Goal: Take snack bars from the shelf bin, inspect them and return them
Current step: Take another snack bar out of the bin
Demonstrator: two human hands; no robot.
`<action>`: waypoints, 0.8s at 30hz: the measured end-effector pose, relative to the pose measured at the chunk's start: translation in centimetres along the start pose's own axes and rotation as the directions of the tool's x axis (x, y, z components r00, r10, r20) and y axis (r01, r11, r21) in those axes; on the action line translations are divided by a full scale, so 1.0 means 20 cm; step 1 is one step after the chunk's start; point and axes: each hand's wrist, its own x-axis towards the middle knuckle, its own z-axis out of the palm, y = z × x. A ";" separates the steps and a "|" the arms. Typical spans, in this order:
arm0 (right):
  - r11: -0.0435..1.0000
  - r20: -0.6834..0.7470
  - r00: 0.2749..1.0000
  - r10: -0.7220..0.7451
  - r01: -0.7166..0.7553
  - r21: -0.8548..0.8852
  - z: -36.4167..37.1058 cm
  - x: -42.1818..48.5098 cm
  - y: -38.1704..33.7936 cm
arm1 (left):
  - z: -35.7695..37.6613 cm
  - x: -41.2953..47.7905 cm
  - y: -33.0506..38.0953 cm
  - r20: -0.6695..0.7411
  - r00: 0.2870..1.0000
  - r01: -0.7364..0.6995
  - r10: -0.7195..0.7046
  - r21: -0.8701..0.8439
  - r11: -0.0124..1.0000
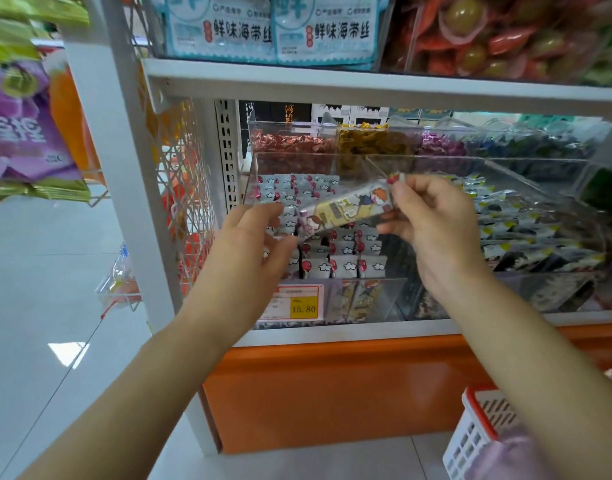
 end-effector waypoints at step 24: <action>0.781 0.194 0.901 0.389 -0.434 0.450 -0.10 -0.10 0.04 | 0.07 0.02 0.03 0.269 0.899 0.424 -0.347 -0.734 0.531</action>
